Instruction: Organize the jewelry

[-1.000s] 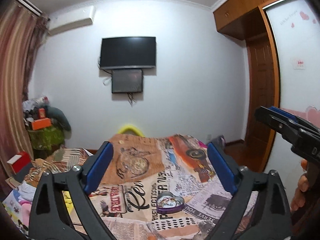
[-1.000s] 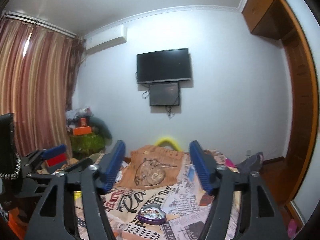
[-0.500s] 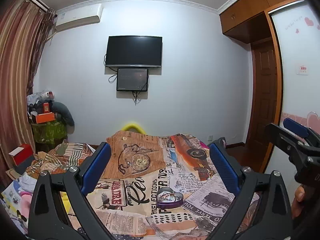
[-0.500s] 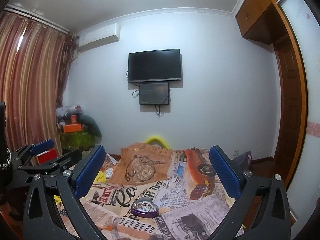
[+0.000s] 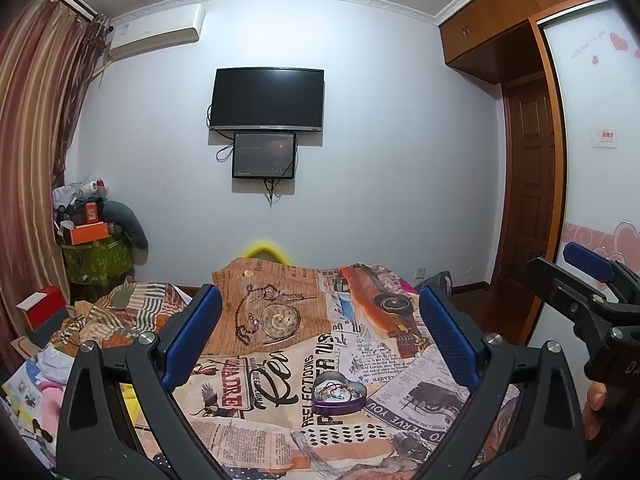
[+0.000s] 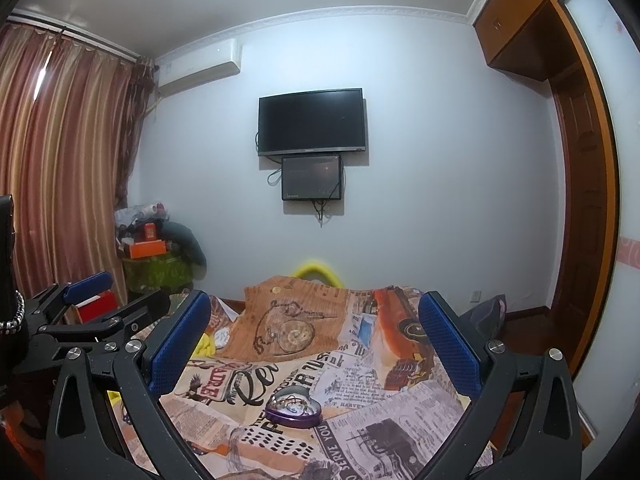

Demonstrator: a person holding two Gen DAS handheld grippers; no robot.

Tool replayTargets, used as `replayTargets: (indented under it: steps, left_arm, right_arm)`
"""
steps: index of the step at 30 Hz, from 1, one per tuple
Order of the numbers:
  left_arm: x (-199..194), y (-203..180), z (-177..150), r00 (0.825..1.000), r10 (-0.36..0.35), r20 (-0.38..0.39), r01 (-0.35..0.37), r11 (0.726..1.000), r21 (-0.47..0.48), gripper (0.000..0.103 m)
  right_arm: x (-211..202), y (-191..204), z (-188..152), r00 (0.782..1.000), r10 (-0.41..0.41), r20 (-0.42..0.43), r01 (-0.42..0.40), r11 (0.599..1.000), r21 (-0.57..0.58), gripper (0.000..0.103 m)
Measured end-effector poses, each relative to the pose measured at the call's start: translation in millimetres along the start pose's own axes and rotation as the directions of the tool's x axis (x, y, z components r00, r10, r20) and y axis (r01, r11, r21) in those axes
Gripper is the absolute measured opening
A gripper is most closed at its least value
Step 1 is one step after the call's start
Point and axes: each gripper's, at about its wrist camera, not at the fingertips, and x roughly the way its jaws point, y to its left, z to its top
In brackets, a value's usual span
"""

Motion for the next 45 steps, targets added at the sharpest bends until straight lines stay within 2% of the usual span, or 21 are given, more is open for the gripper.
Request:
replayTargets:
  steps: [22,45]
  left_arm:
    - [7,0,-3,1.0,0.0,-0.028,0.0,1.0,-0.008,0.1]
    - [14,-1,-7,0.997,-0.032,-0.067,0.031,0.999,-0.013,0.1]
  right_arm:
    - [-3,-1,3,0.999,-0.01,-0.03,0.01,1.0,0.008,0.103]
    - [1,-5,2,0.999,-0.022,-0.041,0.023,0.999,0.024,0.103]
